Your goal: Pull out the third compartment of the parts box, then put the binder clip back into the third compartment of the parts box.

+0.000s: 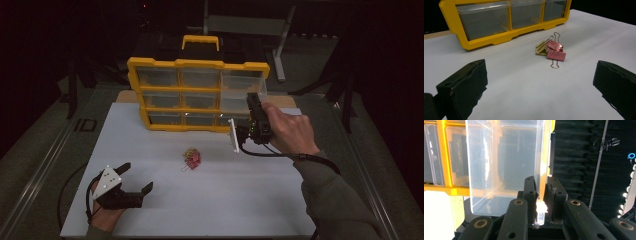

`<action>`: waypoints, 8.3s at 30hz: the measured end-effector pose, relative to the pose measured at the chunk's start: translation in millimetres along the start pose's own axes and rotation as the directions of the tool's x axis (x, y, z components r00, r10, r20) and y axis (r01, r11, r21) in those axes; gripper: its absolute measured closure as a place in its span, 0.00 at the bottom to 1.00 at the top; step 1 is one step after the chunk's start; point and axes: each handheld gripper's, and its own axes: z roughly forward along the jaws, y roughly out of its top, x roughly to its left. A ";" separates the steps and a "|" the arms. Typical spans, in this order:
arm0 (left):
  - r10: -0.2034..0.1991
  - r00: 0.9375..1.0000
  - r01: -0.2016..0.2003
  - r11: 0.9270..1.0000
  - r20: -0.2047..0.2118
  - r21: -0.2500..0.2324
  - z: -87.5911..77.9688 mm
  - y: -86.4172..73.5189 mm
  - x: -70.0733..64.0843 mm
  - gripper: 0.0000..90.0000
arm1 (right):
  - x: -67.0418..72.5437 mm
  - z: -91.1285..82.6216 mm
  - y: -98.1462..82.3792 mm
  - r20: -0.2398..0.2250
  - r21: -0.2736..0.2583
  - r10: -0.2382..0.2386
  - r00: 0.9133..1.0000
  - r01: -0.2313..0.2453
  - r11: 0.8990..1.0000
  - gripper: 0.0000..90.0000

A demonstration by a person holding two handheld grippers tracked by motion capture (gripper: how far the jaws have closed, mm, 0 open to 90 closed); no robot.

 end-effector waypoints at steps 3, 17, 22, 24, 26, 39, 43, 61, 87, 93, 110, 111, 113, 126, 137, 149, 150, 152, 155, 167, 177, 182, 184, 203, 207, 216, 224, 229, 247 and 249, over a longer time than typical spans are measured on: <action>0.000 1.000 0.000 1.000 0.000 0.001 0.1 -0.1 0.1 0.00 | 2.2 -1.6 0.5 -0.005 0.002 -0.009 1.000 0.009 1.000 0.87; 0.003 1.000 -0.003 1.000 -0.002 0.005 0.5 -0.2 -0.2 0.00 | 6.9 1.9 -2.6 0.001 0.011 -0.002 1.000 0.002 1.000 0.87; -0.003 1.000 0.003 1.000 -0.003 0.003 0.5 -0.3 0.2 0.00 | 7.5 2.8 -3.0 0.002 0.016 0.006 1.000 -0.006 1.000 0.87; 0.001 1.000 -0.001 1.000 -0.002 0.005 0.7 -0.3 0.0 0.00 | 8.0 2.9 -3.0 0.005 0.016 0.009 1.000 -0.009 1.000 0.87; 0.002 1.000 -0.002 1.000 -0.002 0.006 1.0 -0.3 -0.6 0.00 | 7.7 3.5 -2.5 0.007 0.017 0.011 1.000 -0.011 1.000 0.87; 0.000 1.000 0.001 1.000 -0.003 0.003 0.3 -0.2 0.2 0.00 | 12.0 2.3 -2.3 -0.002 0.004 0.043 0.999 -0.043 0.999 0.67; 0.000 1.000 0.000 1.000 -0.002 0.004 0.5 -0.3 0.0 0.00 | 17.8 -1.8 -2.9 0.010 -0.009 0.098 0.995 -0.097 0.995 0.43; -0.004 1.000 0.004 1.000 -0.005 0.003 0.0 -0.5 0.1 0.00 | 65.0 -29.7 -32.2 -0.236 -0.011 0.633 0.738 -0.653 0.757 0.16; -0.020 1.000 0.020 1.000 -0.020 0.009 -2.9 -1.6 1.7 0.00 | 159.9 -65.7 -106.4 -0.435 0.169 0.895 0.100 -0.967 0.190 0.15; -0.038 0.999 0.038 0.999 -0.012 0.014 -3.4 -0.4 3.7 0.00 | 171.0 -74.2 -116.8 -0.433 0.164 0.899 0.066 -0.975 0.151 0.15; -0.030 0.999 0.030 0.999 -0.012 0.035 0.1 33.0 9.2 0.00 | 173.2 -84.5 -131.0 -0.412 0.140 0.911 0.017 -0.987 0.081 0.16; -0.023 1.000 0.023 0.999 -0.009 0.038 1.0 36.1 9.8 0.00 | 173.4 -85.1 -131.5 -0.402 0.142 0.916 0.018 -0.986 0.081 0.16; -0.017 1.000 0.017 0.999 -0.003 0.041 2.8 42.0 10.6 0.00 | 173.7 -86.4 -133.0 -0.390 0.143 0.921 0.013 -0.987 0.074 0.16; 0.047 0.998 -0.050 0.994 0.040 0.097 17.6 70.3 13.9 0.00 | 174.9 -86.1 -138.0 -0.370 0.145 0.929 -0.011 -0.988 0.046 0.16; 0.073 0.994 -0.080 0.992 0.075 0.095 30.3 85.7 14.7 0.00 | 174.8 -86.7 -136.5 -0.363 0.129 0.932 0.013 -0.990 0.065 0.16; 0.086 0.988 -0.104 0.985 0.132 0.139 48.7 97.2 11.5 0.00 | 175.9 -85.6 -134.6 -0.370 0.133 0.929 0.024 -0.988 0.078 0.16; 0.087 0.987 -0.107 0.984 0.138 0.145 50.5 97.8 11.0 0.00 | 175.9 -85.5 -134.8 -0.369 0.133 0.929 0.025 -0.988 0.079 0.16; 0.088 0.985 -0.111 0.982 0.147 0.153 53.8 99.0 9.7 0.00 | 176.0 -85.3 -135.2 -0.370 0.131 0.929 0.027 -0.988 0.081 0.16; 0.098 0.983 -0.124 0.978 0.156 0.167 57.6 101.1 8.1 0.00 | 176.3 -84.9 -135.1 -0.370 0.136 0.929 0.026 -0.987 0.082 0.16; 0.111 0.981 -0.142 0.969 0.157 0.200 73.1 107.2 10.4 0.00 | 177.2 -83.8 -135.2 -0.374 0.139 0.927 0.027 -0.987 0.085 0.17; 0.110 0.978 -0.150 0.962 0.178 0.228 84.7 112.9 9.7 0.00 | 177.3 -83.7 -135.9 -0.373 0.140 0.928 0.024 -0.987 0.082 0.17; 0.112 0.973 -0.157 0.961 0.200 0.226 90.4 115.5 7.8 0.00 | 177.3 -83.8 -136.0 -0.372 0.140 0.928 0.024 -0.987 0.082 0.17; 0.112 0.977 -0.155 0.959 0.182 0.237 93.7 116.4 7.3 0.00 | 177.2 -83.8 -136.1 -0.372 0.141 0.928 0.023 -0.987 0.081 0.17; 0.155 0.968 -0.216 0.917 0.199 0.336 121.2 116.0 0.0 0.06 | 177.5 -83.4 -136.1 -0.375 0.140 0.926 0.030 -0.986 0.089 0.17; 0.161 0.966 -0.224 0.909 0.200 0.352 127.0 114.6 -1.0 0.06 | 177.5 -83.4 -136.2 -0.375 0.140 0.926 0.030 -0.986 0.089 0.17; 0.165 0.963 -0.238 0.893 0.212 0.382 136.9 111.6 -3.9 0.08 | 177.6 -83.2 -136.4 -0.376 0.141 0.926 0.032 -0.986 0.092 0.17; 0.180 0.959 -0.259 0.875 0.220 0.409 148.0 108.9 -8.1 0.10 | 177.8 -82.9 -135.8 -0.375 0.145 0.926 0.033 -0.985 0.093 0.18; 0.180 0.956 -0.265 0.867 0.230 0.422 155.4 106.4 -9.3 0.13 | 177.9 -82.7 -136.0 -0.376 0.146 0.926 0.033 -0.985 0.094 0.18; 0.186 0.951 -0.287 0.824 0.245 0.489 174.8 94.4 -11.7 0.20 | 177.8 -82.8 -136.5 -0.376 0.144 0.926 0.034 -0.985 0.095 0.18; 0.190 0.950 -0.292 0.819 0.246 0.493 176.3 93.7 -11.6 0.21 | 177.8 -82.7 -136.6 -0.375 0.144 0.926 0.035 -0.985 0.095 0.18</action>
